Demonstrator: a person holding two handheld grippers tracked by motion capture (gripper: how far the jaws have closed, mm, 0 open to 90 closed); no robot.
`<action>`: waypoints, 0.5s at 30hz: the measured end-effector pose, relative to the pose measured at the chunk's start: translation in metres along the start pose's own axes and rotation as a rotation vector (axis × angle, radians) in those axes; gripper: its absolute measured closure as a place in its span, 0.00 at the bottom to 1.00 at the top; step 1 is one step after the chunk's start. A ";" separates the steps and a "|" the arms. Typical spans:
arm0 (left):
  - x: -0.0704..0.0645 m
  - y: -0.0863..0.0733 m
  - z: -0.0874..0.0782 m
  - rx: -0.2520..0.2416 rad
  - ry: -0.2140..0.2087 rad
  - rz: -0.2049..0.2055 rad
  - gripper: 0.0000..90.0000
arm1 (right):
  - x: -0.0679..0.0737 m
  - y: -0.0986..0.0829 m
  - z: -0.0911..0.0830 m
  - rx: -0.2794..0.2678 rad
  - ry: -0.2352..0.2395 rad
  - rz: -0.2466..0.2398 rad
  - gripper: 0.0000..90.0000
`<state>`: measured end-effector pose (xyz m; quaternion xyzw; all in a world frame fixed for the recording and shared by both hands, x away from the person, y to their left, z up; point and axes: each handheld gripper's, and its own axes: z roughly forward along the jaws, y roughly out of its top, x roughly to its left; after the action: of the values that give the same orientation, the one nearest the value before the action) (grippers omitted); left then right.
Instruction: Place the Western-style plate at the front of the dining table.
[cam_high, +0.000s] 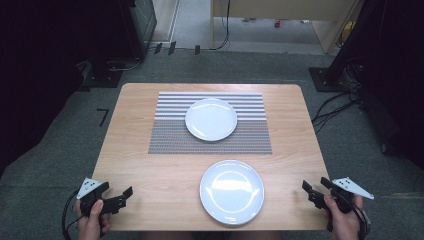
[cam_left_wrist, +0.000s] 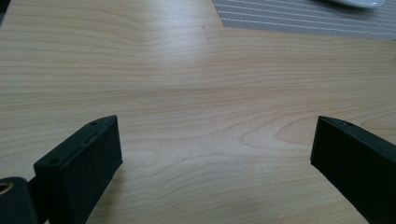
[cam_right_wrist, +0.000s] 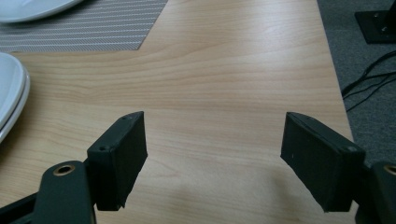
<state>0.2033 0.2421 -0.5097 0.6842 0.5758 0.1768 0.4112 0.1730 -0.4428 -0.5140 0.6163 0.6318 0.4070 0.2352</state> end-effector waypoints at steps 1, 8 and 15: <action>0.001 -0.001 -0.001 0.001 0.007 0.004 0.02 | -0.001 -0.001 -0.001 0.000 -0.004 0.000 0.25; 0.006 -0.004 -0.006 0.007 0.049 0.035 0.02 | -0.008 -0.008 -0.005 0.010 -0.015 0.005 0.24; 0.006 -0.003 -0.002 0.037 0.074 0.045 0.02 | -0.008 -0.013 -0.003 0.036 -0.031 -0.009 0.24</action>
<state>0.2016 0.2485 -0.5125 0.6973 0.5785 0.2004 0.3728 0.1637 -0.4497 -0.5244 0.6239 0.6381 0.3846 0.2357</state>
